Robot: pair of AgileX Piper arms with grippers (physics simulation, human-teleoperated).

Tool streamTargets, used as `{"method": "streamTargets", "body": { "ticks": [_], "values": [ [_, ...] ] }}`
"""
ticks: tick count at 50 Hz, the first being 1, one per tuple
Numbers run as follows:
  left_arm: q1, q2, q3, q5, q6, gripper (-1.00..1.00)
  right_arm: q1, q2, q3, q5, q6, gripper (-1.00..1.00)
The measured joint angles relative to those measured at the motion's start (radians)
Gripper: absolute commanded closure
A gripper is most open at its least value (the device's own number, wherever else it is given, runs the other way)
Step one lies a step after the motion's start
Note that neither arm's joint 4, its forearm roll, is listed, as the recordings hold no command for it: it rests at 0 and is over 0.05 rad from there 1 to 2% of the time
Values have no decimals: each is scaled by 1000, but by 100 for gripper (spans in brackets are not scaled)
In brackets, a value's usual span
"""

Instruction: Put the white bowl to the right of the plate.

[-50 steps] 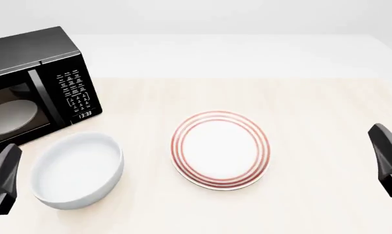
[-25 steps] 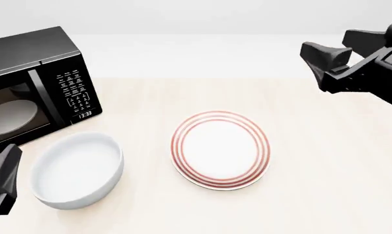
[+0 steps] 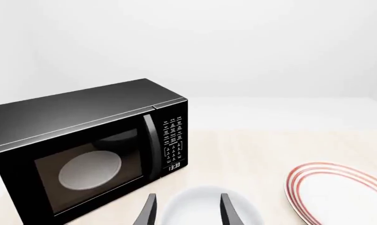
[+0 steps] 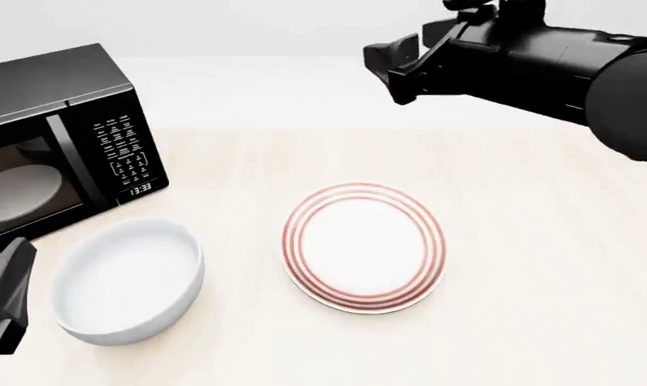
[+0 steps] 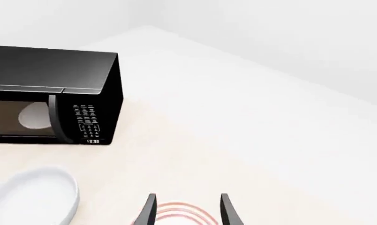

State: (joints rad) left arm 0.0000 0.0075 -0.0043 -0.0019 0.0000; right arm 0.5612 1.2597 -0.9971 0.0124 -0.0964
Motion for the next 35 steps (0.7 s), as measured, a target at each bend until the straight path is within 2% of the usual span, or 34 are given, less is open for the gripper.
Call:
{"method": "streamTargets", "body": {
  "ticks": [20,35],
  "values": [
    [0,0,0,0,0,-100,125,263,-236,71,34,-100],
    [0,0,0,0,0,-100,187,433,-385,136,72,-100]
  ]
}}
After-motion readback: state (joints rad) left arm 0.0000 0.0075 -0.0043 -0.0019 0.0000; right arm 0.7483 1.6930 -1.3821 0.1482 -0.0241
